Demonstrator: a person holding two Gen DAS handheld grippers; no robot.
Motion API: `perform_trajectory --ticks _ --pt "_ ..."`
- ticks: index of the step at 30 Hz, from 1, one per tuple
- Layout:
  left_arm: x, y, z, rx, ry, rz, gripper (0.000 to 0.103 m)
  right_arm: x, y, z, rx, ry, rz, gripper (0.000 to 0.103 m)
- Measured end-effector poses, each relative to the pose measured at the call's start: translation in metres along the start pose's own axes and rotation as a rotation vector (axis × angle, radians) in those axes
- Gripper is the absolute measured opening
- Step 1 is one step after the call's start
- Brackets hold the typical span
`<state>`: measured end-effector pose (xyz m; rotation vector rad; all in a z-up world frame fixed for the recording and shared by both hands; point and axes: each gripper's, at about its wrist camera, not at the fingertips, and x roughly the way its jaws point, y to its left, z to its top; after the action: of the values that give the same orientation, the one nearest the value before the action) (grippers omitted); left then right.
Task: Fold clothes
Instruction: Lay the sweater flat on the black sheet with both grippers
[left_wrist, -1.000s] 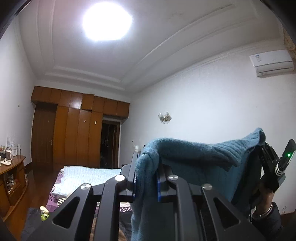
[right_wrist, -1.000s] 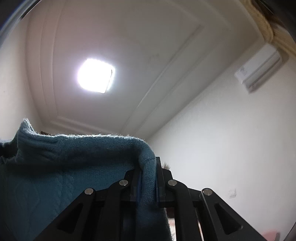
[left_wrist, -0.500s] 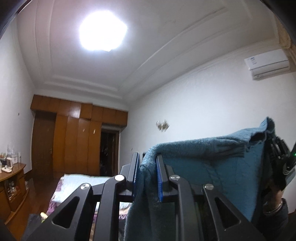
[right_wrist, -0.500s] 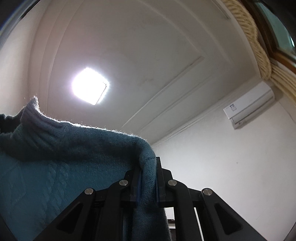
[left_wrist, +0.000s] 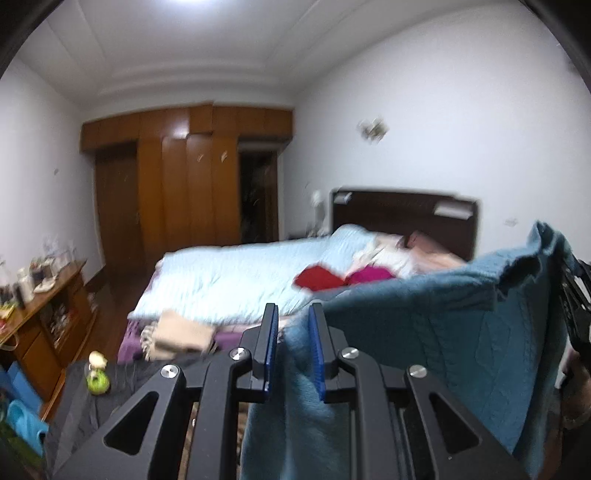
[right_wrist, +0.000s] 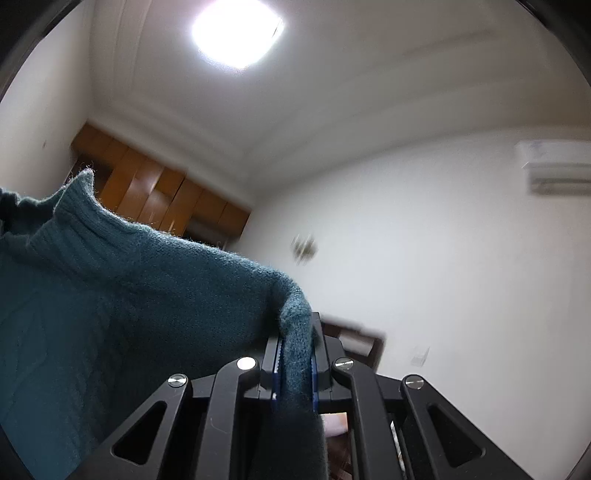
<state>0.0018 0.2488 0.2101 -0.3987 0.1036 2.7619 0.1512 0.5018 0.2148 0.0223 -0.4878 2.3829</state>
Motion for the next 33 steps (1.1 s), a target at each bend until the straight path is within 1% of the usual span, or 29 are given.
perform_trajectory --ticks 1,2,4,7,9,12,14,15,16,18,19,20,21,23,25,27,30,33 --pt "0.014 -0.001 -0.006 -0.001 0.012 0.039 0.018 0.014 0.008 -0.013 -0.012 0.036 0.005 0.010" --pt "0.029 0.002 -0.009 -0.011 0.034 0.045 0.018 0.029 0.014 -0.027 -0.020 0.075 0.014 0.010" --pt "0.063 0.007 -0.020 -0.036 0.112 0.036 0.018 0.059 0.026 -0.054 -0.034 0.154 0.036 0.010" --pt "0.100 0.003 -0.041 -0.040 0.211 0.021 0.018 0.100 0.053 -0.099 -0.097 0.271 0.083 0.010" --pt "0.126 -0.001 -0.053 -0.039 0.271 0.002 0.018 0.119 0.074 -0.128 -0.147 0.328 0.095 0.010" --pt "0.146 -0.010 -0.082 -0.027 0.352 -0.038 0.018 0.143 0.078 -0.156 -0.159 0.410 0.097 0.010" --pt "0.160 -0.018 -0.099 -0.016 0.403 -0.077 0.018 0.159 0.079 -0.175 -0.164 0.465 0.099 0.011" --pt "0.166 -0.024 -0.107 -0.008 0.428 -0.100 0.018 0.167 0.078 -0.181 -0.167 0.507 0.101 0.012" --pt "0.169 -0.032 -0.113 0.004 0.448 -0.126 0.018 0.176 0.075 -0.185 -0.171 0.546 0.102 0.015" --pt "0.171 -0.046 -0.120 0.025 0.480 -0.172 0.018 0.180 0.081 -0.204 -0.195 0.628 0.090 0.029" --pt "0.174 -0.057 -0.124 0.036 0.502 -0.201 0.018 0.181 0.080 -0.212 -0.205 0.652 0.072 0.054" --pt "0.177 -0.067 -0.128 0.043 0.522 -0.227 0.018 0.181 0.079 -0.219 -0.212 0.672 0.055 0.089" --pt "0.182 -0.077 -0.132 0.048 0.544 -0.251 0.019 0.180 0.074 -0.223 -0.209 0.679 0.037 0.096" --pt "0.187 -0.097 -0.139 0.062 0.578 -0.285 0.020 0.175 0.063 -0.226 -0.188 0.691 0.031 0.098" --pt "0.191 -0.117 -0.144 0.080 0.605 -0.307 0.023 0.172 0.052 -0.228 -0.168 0.714 0.040 0.098" --pt "0.195 -0.135 -0.151 0.120 0.621 -0.309 0.033 0.165 0.044 -0.223 -0.155 0.725 0.050 0.098" --pt "0.210 -0.150 -0.171 0.169 0.673 -0.261 0.034 0.152 0.032 -0.212 -0.126 0.728 0.071 0.098" --pt "0.230 -0.145 -0.192 0.183 0.732 -0.171 0.034 0.135 0.030 -0.202 -0.119 0.703 0.094 0.098"
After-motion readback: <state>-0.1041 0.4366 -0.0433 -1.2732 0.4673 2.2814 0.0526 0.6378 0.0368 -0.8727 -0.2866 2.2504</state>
